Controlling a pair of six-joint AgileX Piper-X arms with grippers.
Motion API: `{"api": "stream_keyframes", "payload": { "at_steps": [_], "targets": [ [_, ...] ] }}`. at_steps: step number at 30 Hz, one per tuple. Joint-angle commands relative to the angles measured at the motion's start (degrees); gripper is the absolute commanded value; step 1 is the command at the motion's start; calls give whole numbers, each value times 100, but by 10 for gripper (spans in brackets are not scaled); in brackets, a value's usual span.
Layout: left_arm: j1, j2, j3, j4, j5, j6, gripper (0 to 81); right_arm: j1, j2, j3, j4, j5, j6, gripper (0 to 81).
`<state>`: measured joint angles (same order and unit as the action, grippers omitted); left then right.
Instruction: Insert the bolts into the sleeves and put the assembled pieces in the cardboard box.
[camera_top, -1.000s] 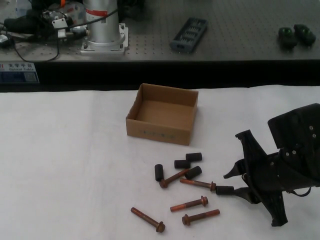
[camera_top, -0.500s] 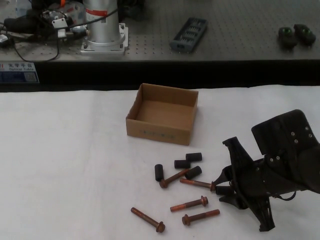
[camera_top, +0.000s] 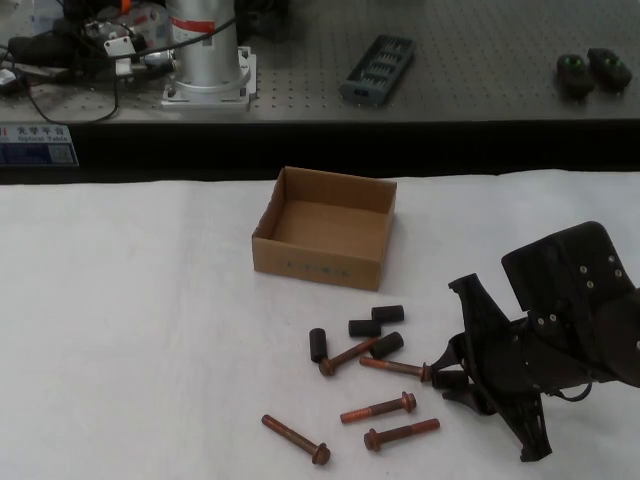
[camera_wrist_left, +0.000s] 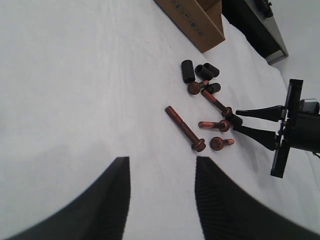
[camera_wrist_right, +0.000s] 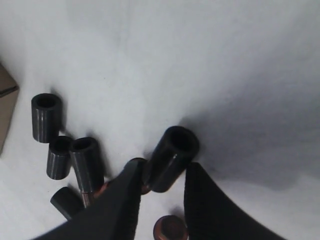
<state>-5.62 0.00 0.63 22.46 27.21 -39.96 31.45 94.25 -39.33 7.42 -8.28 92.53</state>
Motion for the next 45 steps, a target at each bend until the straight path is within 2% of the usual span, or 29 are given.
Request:
{"api": "stream_keyframes", "payload": {
  "at_steps": [1, 17, 26, 28, 30, 32, 39, 45],
  "targets": [
    [26, 0, -63, -32, 1, -34, 312, 8, 30, -56, -25, 188, 182, 230],
    [26, 0, -63, -32, 1, -34, 312, 8, 297, -106, -50, 201, 182, 230],
    [26, 0, -63, -32, 1, -34, 312, 8, 513, -106, -1, -285, 469, 227],
    [26, 0, -63, -32, 1, -34, 312, 8, 513, -106, -1, -309, 469, 180],
    [26, 0, -63, -32, 1, -34, 312, 8, 513, -106, -1, -352, 445, 93],
    [26, 0, -63, -32, 1, -34, 312, -2, 513, -106, -52, -431, 305, 10],
    [26, 0, -63, -32, 2, 124, 312, -2, 240, -106, -179, -564, -395, 19],
    [26, 0, -63, -591, 55, 423, 312, -2, -464, -86, 166, -784, -1489, 19]
  ]
}}
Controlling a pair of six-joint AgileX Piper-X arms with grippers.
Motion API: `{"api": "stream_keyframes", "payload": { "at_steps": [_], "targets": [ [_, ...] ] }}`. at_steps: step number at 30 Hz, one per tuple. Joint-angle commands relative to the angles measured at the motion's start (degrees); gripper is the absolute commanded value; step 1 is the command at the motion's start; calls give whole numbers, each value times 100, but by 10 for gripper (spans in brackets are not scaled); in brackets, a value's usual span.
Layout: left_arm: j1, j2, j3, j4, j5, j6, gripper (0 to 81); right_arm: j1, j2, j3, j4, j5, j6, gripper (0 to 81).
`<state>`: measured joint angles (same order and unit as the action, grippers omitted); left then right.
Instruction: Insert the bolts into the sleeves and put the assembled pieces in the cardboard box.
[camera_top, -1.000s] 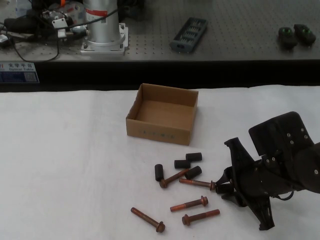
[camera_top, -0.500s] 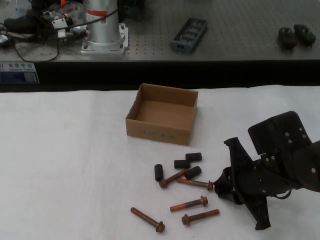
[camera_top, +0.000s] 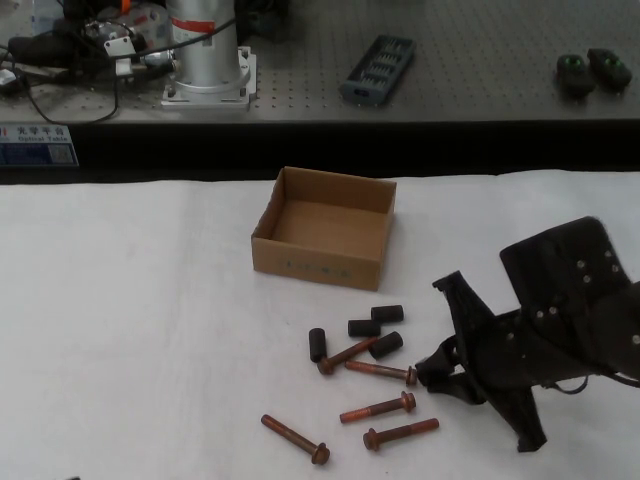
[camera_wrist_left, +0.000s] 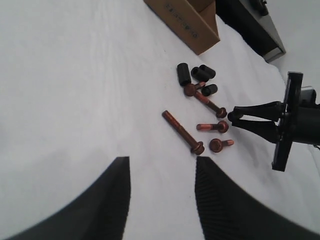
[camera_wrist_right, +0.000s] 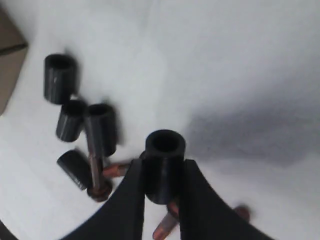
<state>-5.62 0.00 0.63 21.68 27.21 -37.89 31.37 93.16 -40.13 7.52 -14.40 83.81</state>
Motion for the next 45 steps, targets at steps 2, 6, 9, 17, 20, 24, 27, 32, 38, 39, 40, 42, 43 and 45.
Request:
{"api": "stream_keyframes", "payload": {
  "at_steps": [2, 6, 9, 17, 20, 24, 27, 32, 38, 39, 40, 42, 43, 45],
  "targets": [
    [26, 0, -63, -700, 55, 214, 312, 6, -657, -6, 457, -170, -1099, 19],
    [26, 0, -63, -659, 55, 364, 312, 6, -1392, -6, 1075, -299, -2141, 19],
    [26, 0, -155, -630, 82, 493, 312, 6, -1930, -6, 1451, -417, -3028, 19],
    [26, 230, -331, -188, 554, 709, 302, 6, -3098, -6, 2218, -831, -5976, 19],
    [26, 632, -408, -206, 571, 708, 302, 6, -3418, -6, 2436, -796, -7051, 19],
    [14, 1305, -590, -206, 816, 916, 302, 6, -3684, -6, 2557, -807, -7842, 19],
    [-49, 1980, -868, -206, 911, 1275, 302, 6, -3787, -6, 2557, -807, -7879, 19],
    [-310, 3294, -1580, -231, 740, 1325, 302, 6, -3799, -6, 2557, -807, -7879, 19],
    [-1043, 4990, -2620, -722, 1104, 3237, 302, 6, -3799, -6, 2557, -807, -7879, 19],
    [-1147, 5224, -2769, -733, 1111, 3638, 302, 6, -3799, -6, 2557, -807, -7879, 19],
    [-1266, 5502, -2953, -732, 1111, 4121, 302, 6, -3799, -6, 2557, -807, -7879, 19],
    [-1462, 5979, -3262, -732, 1111, 5072, 302, 6, -3799, -6, 2557, -807, -7879, 19],
    [-1567, 6209, -3417, -732, 1111, 5597, 302, 6, -3799, -6, 2557, -807, -7879, 19],
    [-1754, 6614, -3707, -732, 1111, 6652, 302, 6, -3799, -6, 2557, -807, -7879, 19]
  ]
}}
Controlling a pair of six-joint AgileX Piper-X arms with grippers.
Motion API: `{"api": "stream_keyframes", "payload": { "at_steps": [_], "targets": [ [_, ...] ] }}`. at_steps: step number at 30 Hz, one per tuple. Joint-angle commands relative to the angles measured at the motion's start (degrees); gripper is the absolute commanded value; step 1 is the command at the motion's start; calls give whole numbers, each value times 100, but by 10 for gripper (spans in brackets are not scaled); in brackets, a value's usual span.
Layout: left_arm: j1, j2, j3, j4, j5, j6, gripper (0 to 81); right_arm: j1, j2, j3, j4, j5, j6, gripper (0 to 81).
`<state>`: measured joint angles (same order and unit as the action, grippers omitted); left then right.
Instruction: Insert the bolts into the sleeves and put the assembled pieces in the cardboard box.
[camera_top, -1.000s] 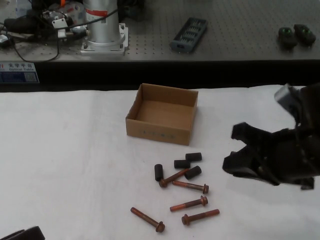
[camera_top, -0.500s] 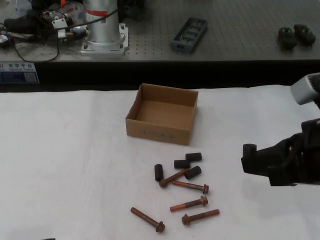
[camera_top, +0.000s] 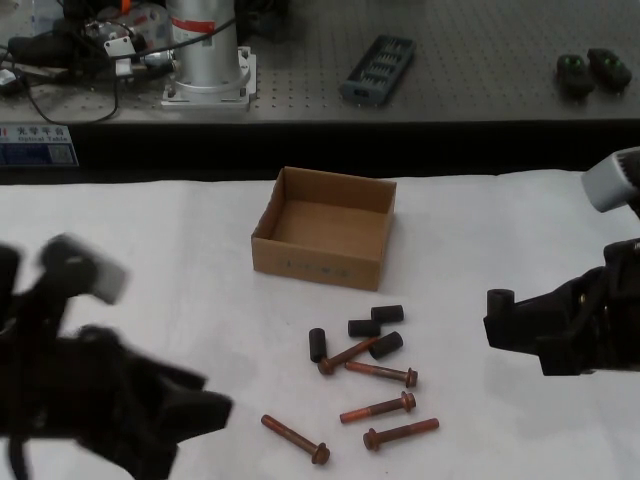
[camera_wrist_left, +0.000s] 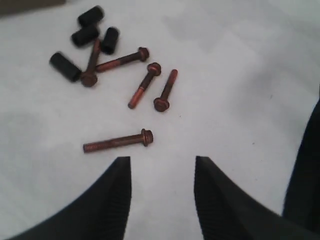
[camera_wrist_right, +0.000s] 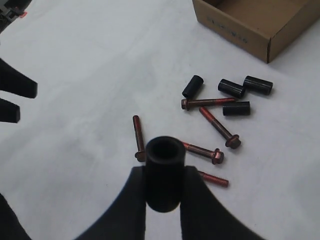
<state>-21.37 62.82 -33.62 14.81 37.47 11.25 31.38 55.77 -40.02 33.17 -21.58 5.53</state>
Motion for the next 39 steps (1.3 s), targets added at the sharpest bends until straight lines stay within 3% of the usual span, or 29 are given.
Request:
{"api": "stream_keyframes", "payload": {
  "at_steps": [1, 9, 22, 39],
  "targets": [
    [-258, 483, -410, -45, 85, 2249, 302, 5, -59, -17, -7, -89, -51, 19],
    [-544, 1689, -1093, -45, 25, 4463, 302, 5, -56, -17, -7, -89, -221, 19],
    [-571, 2919, -1259, 15, -277, 8241, 302, 5, -56, -17, -17, -89, -279, 19],
    [-571, 3471, -1436, -531, -203, 8518, 302, 5, -56, -17, -52, -130, -279, 19]
  ]
}}
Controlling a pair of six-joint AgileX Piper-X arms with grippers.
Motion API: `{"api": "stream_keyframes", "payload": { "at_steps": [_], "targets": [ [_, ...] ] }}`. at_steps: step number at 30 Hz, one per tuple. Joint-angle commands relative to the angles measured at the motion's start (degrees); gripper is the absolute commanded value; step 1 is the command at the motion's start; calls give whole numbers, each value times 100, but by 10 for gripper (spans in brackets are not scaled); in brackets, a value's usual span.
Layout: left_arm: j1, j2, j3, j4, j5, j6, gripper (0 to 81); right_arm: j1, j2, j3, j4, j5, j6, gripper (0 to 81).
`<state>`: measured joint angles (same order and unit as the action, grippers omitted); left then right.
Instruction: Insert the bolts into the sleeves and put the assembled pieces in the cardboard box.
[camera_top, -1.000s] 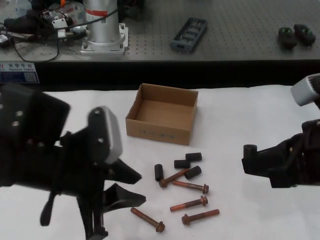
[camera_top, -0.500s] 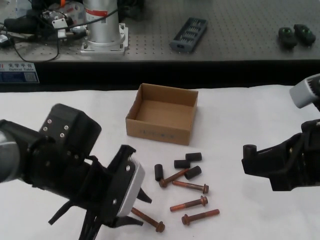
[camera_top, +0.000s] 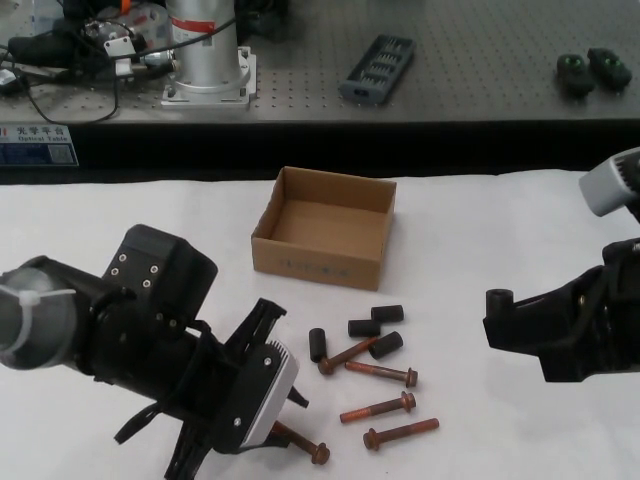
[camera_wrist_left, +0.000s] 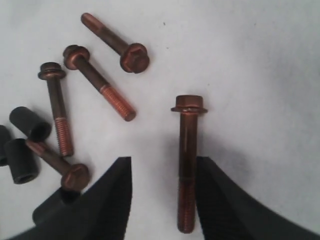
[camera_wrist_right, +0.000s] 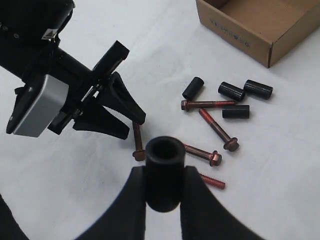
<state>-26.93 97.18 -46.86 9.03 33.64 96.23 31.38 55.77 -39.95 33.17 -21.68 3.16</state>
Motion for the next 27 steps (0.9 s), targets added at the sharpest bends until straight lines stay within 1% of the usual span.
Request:
{"api": "stream_keyframes", "payload": {
  "at_steps": [1, 6, 18, 27],
  "targets": [
    [-14, 35, -127, 80, 316, 19, 302, 5, -56, -24, -52, -120, -41, 19],
    [-77, 106, -269, 465, 425, 19, 302, 5, -56, -24, -118, -120, -41, 19],
    [-107, 445, -333, 462, 481, 136, 302, 5, -56, -24, -141, -120, -41, 19],
    [-243, 635, -338, 463, 611, 136, 302, 5, -56, -24, -184, -120, -65, 19]
  ]
}}
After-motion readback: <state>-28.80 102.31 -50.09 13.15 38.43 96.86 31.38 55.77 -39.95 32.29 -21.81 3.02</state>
